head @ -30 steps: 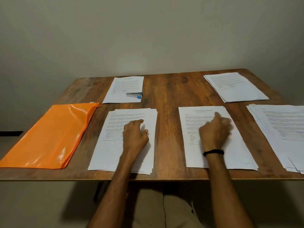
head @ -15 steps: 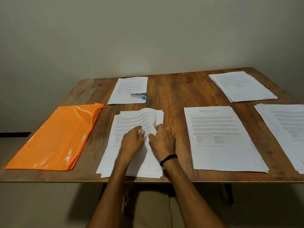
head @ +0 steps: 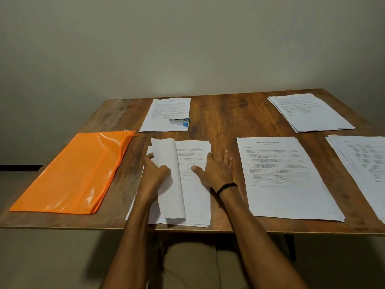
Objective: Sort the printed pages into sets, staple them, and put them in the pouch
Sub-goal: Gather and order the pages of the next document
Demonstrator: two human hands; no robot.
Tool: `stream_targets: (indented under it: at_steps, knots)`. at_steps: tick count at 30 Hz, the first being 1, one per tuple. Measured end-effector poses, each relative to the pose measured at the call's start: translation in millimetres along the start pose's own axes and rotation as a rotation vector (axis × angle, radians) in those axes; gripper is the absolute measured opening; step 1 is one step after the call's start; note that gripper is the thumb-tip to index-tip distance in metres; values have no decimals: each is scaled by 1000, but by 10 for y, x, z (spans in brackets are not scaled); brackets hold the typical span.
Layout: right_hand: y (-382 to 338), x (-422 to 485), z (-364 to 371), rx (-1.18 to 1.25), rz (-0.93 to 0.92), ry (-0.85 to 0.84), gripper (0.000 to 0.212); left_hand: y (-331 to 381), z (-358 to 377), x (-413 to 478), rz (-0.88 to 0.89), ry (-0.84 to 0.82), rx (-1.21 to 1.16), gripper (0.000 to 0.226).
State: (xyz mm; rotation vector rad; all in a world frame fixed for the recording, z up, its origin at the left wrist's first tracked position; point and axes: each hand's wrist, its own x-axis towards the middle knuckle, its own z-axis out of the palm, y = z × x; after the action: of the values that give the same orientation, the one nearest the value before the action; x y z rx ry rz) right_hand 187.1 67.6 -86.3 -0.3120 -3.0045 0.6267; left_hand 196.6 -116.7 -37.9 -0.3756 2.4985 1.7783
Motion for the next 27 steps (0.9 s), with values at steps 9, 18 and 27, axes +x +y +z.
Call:
stream_targets:
  at_steps: [9, 18, 27]
  knots:
    - [-204, -117, 23, -50, -182, 121, 49, 36, 7, 0, 100, -149, 80, 26]
    - [-460, -215, -100, 893, -137, -86, 52, 23, 4, 45, -66, -142, -39, 41]
    - [-102, 111, 116, -25, -72, 65, 59, 45, -71, 41, 95, -82, 101, 88]
